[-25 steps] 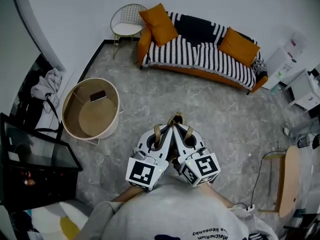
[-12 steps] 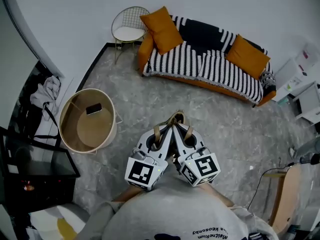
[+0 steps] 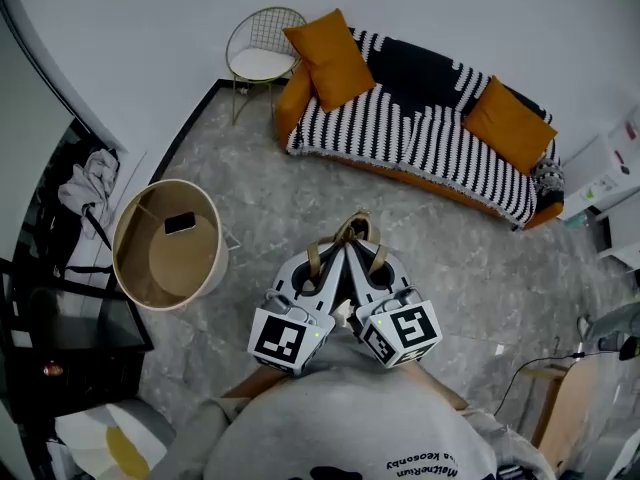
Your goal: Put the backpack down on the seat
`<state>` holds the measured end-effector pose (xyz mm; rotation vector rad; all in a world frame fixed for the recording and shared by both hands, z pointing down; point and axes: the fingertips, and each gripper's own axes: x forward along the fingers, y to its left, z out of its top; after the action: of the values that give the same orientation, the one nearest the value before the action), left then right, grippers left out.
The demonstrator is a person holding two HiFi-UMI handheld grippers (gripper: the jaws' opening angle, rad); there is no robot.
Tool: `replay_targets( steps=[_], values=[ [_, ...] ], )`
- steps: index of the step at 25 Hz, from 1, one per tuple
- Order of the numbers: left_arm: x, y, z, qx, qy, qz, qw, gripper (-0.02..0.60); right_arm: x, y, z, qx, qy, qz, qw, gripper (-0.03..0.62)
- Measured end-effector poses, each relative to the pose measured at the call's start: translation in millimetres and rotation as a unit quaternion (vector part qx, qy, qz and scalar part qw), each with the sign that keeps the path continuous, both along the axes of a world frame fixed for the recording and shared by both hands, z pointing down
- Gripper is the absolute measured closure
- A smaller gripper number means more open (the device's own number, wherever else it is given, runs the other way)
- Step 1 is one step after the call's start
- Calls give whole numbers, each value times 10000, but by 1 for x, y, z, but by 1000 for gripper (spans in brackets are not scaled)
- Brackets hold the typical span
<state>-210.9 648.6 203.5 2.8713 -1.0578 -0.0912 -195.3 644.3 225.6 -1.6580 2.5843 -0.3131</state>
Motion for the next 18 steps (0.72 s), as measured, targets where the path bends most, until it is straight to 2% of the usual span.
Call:
replay_targets(
  steps=[4,7,11,18],
  values=[
    [4,-14,14,-274,-284,21,9992,563,6,-14,9,-153,-81,40,9998,562],
    [6,-27,21,-275,-144,61,9995,563,7,-26,18,-258,-121,65,9996,562],
    [6,-50,28,-389,-356,146,9985,563,9,-47,24,-312,-127,143,9993,562],
    [20,-122,23,-248,36,395,9989,563,20,-117,23,-252,-44,399,9989,562]
  ],
)
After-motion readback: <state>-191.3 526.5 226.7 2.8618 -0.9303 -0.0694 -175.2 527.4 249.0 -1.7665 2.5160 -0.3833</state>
